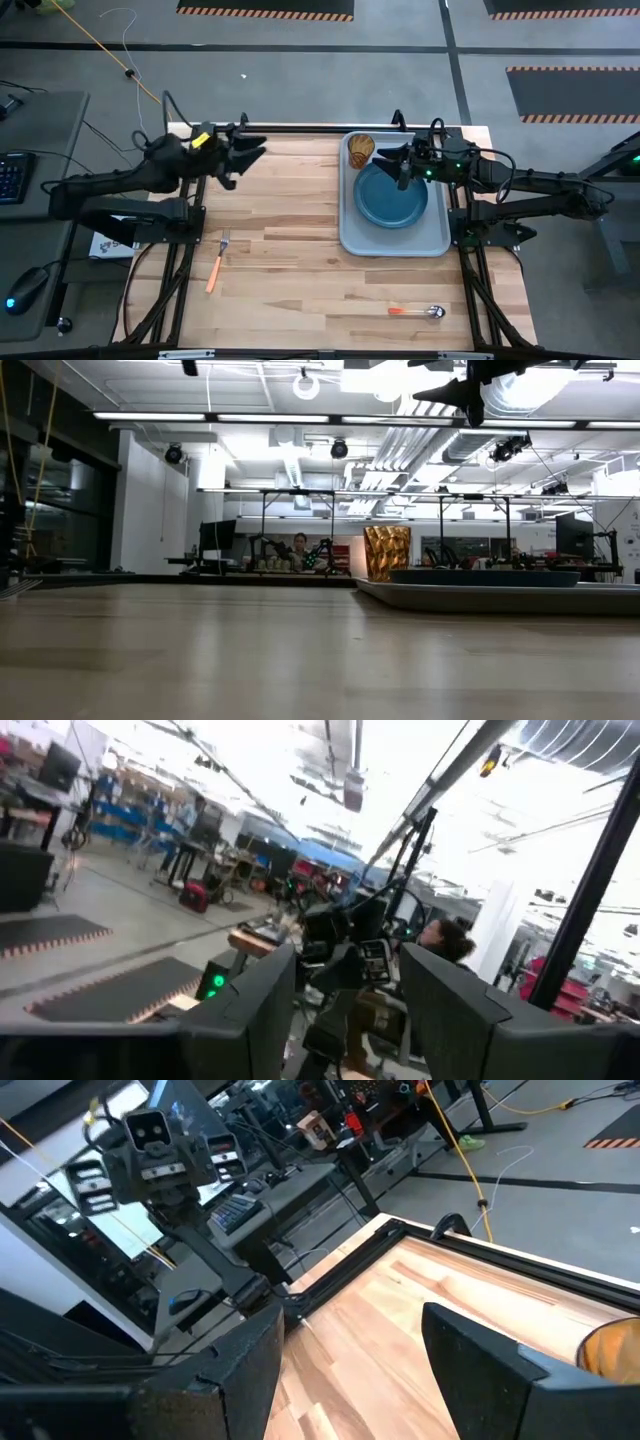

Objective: Pick and place plate/cup/fork/spoon on tray
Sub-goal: Put the orange spoon on the gray tray to the bottom of the blue plate

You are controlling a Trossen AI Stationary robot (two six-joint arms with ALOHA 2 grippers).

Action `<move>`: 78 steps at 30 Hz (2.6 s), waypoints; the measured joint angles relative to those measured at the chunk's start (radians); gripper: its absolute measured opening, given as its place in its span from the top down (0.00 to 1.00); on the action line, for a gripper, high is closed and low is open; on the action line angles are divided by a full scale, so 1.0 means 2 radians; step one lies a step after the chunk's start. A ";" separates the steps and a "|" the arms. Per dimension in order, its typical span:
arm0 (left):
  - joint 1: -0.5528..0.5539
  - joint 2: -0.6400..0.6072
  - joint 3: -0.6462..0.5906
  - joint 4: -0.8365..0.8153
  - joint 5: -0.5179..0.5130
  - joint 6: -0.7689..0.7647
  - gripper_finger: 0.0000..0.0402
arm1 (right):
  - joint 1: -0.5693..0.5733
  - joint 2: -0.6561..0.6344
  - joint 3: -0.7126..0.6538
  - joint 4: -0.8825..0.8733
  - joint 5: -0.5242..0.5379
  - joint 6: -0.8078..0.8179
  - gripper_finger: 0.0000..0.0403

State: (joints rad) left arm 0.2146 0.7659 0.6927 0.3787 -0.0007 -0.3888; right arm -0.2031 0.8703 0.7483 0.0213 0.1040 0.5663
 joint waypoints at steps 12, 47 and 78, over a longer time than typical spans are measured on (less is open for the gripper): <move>0.000 -0.020 -0.003 -0.034 0.047 0.042 0.57 | 0.000 0.000 -0.001 0.060 -0.024 0.001 0.42; 0.000 -0.019 -0.003 -0.034 0.039 0.013 0.57 | 0.512 0.212 0.017 -0.275 -0.165 0.500 0.42; 0.000 -0.019 -0.003 -0.034 0.040 0.012 0.57 | 0.572 0.472 0.149 -0.437 -0.184 0.384 0.42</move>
State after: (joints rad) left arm 0.2150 0.7273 0.6872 0.3103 0.0784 -0.3656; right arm 0.9411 1.8145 1.0466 -0.8533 -0.2636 1.3348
